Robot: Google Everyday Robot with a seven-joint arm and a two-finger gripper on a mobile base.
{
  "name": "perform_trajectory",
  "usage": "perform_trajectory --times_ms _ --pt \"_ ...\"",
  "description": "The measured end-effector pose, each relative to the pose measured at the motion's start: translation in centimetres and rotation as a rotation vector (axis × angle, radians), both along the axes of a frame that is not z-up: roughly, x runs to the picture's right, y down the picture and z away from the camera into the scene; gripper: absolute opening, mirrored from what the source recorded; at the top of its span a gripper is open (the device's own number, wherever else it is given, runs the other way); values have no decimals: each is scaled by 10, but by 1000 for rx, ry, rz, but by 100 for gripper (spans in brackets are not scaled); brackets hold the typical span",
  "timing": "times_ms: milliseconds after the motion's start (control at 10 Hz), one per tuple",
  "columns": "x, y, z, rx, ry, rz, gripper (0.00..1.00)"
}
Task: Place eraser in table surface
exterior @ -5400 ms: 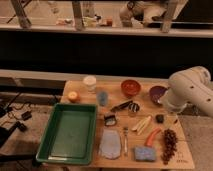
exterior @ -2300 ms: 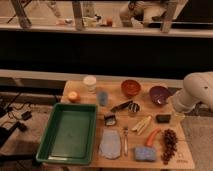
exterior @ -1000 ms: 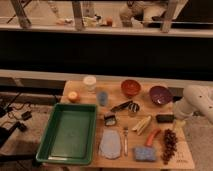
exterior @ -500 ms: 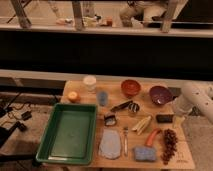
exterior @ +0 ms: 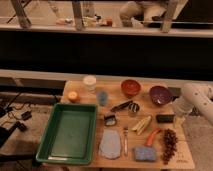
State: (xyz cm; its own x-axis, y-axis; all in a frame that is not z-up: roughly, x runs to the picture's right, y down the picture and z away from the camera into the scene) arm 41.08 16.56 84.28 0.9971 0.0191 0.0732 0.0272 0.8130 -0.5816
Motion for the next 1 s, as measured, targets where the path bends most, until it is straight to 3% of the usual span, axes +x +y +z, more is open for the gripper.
perform_trajectory --times_ms 1000 --pt "5 -5 26 -8 27 31 80"
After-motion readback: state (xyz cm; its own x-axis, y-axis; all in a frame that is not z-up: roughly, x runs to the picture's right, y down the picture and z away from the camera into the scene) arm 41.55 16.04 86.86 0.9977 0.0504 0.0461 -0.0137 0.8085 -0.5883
